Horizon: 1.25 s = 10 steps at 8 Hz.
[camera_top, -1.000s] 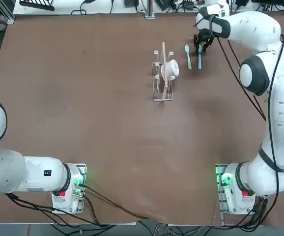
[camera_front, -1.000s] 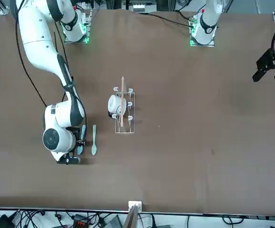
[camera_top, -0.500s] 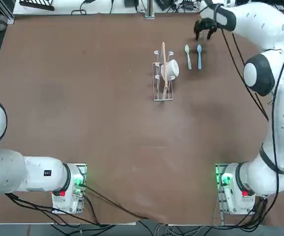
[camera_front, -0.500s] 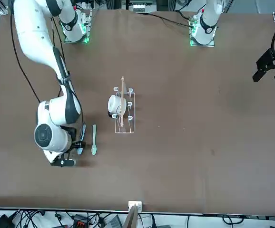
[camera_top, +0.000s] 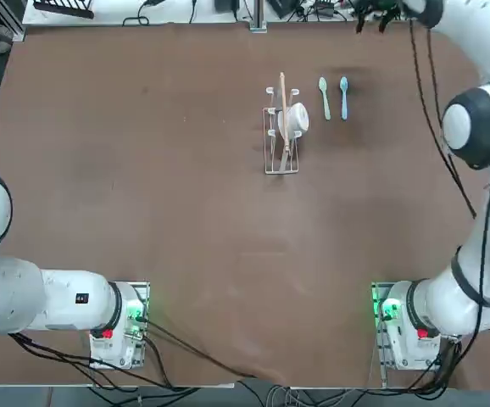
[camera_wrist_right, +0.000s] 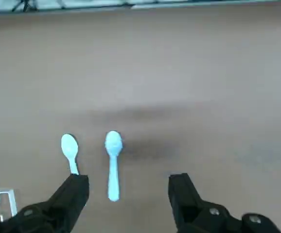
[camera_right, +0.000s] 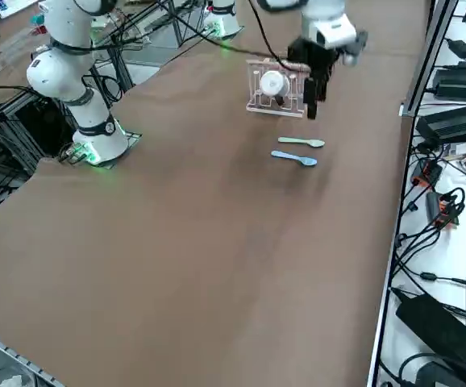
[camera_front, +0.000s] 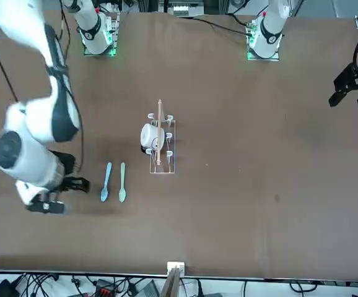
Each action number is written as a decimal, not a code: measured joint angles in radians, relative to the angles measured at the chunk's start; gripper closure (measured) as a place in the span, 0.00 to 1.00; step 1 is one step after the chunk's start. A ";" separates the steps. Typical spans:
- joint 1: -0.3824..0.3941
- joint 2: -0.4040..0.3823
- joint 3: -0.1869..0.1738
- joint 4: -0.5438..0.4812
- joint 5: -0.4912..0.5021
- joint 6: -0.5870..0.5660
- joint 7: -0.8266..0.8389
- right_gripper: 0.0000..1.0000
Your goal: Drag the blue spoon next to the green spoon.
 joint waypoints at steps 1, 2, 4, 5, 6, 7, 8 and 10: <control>-0.032 -0.050 -0.001 0.001 0.000 -0.039 -0.002 0.00; -0.058 -0.096 -0.006 0.001 0.000 -0.083 -0.005 0.00; -0.093 -0.179 -0.029 0.000 0.000 -0.146 -0.005 0.00; -0.119 -0.223 -0.034 -0.004 0.000 -0.191 -0.013 0.00; -0.147 -0.270 -0.034 -0.017 0.000 -0.256 -0.020 0.00; -0.165 -0.319 -0.034 -0.042 0.000 -0.310 -0.022 0.00; -0.173 -0.365 -0.034 -0.080 0.000 -0.332 -0.022 0.00; -0.179 -0.443 -0.023 -0.174 0.000 -0.344 -0.027 0.00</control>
